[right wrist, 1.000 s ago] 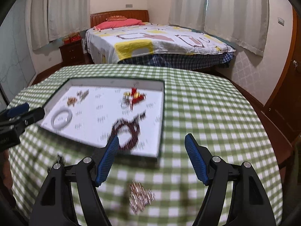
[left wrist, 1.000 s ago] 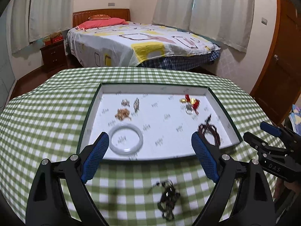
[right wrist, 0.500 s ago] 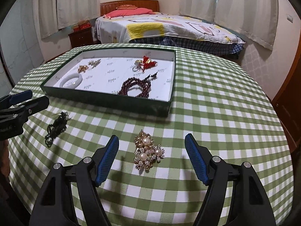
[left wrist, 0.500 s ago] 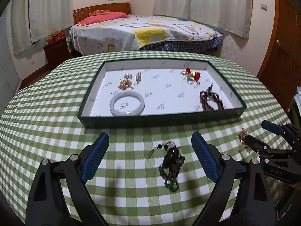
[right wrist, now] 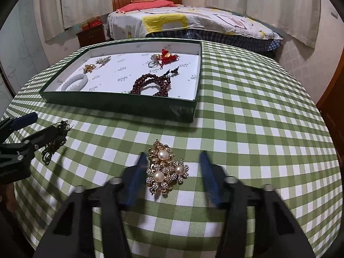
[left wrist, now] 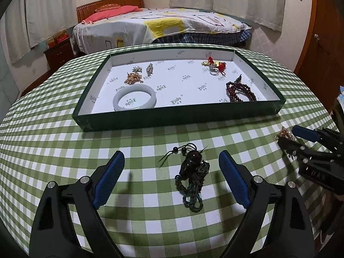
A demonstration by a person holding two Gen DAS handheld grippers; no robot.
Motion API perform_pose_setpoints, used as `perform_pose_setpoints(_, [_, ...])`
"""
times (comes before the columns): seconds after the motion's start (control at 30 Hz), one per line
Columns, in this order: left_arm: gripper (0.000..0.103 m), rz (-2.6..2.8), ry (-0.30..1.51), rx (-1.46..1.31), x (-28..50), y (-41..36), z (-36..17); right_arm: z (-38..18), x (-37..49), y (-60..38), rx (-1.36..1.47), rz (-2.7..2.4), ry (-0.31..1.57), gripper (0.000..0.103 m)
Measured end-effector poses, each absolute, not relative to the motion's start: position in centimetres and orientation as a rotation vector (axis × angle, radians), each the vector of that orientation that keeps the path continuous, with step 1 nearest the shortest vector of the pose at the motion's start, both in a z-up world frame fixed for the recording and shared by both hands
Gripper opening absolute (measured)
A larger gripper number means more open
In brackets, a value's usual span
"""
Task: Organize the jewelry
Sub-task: 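Grasp the black pendant cord with the left tool while the right tool grasps the gold pearl brooch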
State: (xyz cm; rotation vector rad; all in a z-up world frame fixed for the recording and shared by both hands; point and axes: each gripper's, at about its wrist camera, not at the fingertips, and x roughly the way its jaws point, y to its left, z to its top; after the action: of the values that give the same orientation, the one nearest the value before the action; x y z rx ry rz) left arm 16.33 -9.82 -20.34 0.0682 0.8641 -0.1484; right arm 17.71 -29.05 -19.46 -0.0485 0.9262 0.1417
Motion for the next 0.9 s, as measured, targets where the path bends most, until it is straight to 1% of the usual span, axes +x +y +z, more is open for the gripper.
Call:
perform_pose_setpoints(0.13, [0.087, -0.163, 0.873, 0.073, 16.4, -9.8, -20.8, -19.4, 17.4, -28.9, -0.072, 0.14, 0.918, 0.035])
perform_pose_setpoints(0.2, [0.087, -0.174, 0.88, 0.073, 16.4, -9.8, -21.0, -19.2, 17.1, -28.6, -0.1, 0.143, 0.906, 0.03])
perform_pose_setpoints(0.33, [0.087, -0.199, 0.896, 0.069, 16.9, -9.7, -21.3, -19.2, 16.9, -28.7, -0.097, 0.147, 0.901, 0.03])
perform_pose_setpoints(0.37, [0.085, -0.209, 0.898, 0.069, 17.0, -9.7, -21.3, -19.2, 16.9, -28.7, -0.096, 0.147, 0.9, 0.03])
perform_pose_setpoints(0.47, [0.068, -0.245, 0.928, 0.073, 17.4, -9.9, -21.8, -19.2, 16.9, -28.7, -0.093, 0.148, 0.9, 0.03])
perform_pose_setpoints(0.5, [0.067, -0.25, 0.925, 0.077, 17.4, -10.0, -21.7, -19.2, 16.9, -28.7, -0.092, 0.149, 0.899, 0.03])
perform_pose_setpoints(0.53, [0.063, -0.255, 0.924, 0.078, 17.4, -10.0, -21.7, -19.2, 16.9, -28.7, -0.091, 0.149, 0.899, 0.03])
perform_pose_setpoints(0.6, [0.05, -0.263, 0.919, 0.091, 17.4, -10.0, -21.6, -19.2, 16.9, -28.8, -0.09, 0.149, 0.899, 0.03])
perform_pose_setpoints(0.63, [0.045, -0.268, 0.917, 0.095, 17.4, -10.0, -21.5, -19.2, 16.9, -28.7, -0.088, 0.15, 0.899, 0.03])
perform_pose_setpoints(0.67, [0.034, -0.271, 0.914, 0.1, 17.4, -9.9, -21.5, -19.2, 17.0, -28.7, -0.087, 0.151, 0.899, 0.03])
perform_pose_setpoints(0.73, [0.022, -0.278, 0.912, 0.109, 17.4, -9.8, -21.4, -19.2, 17.0, -28.7, -0.086, 0.151, 0.899, 0.03])
perform_pose_setpoints(0.9, [0.018, -0.291, 0.908, 0.113, 17.3, -9.6, -21.4, -19.2, 17.0, -28.8, -0.085, 0.151, 0.898, 0.03])
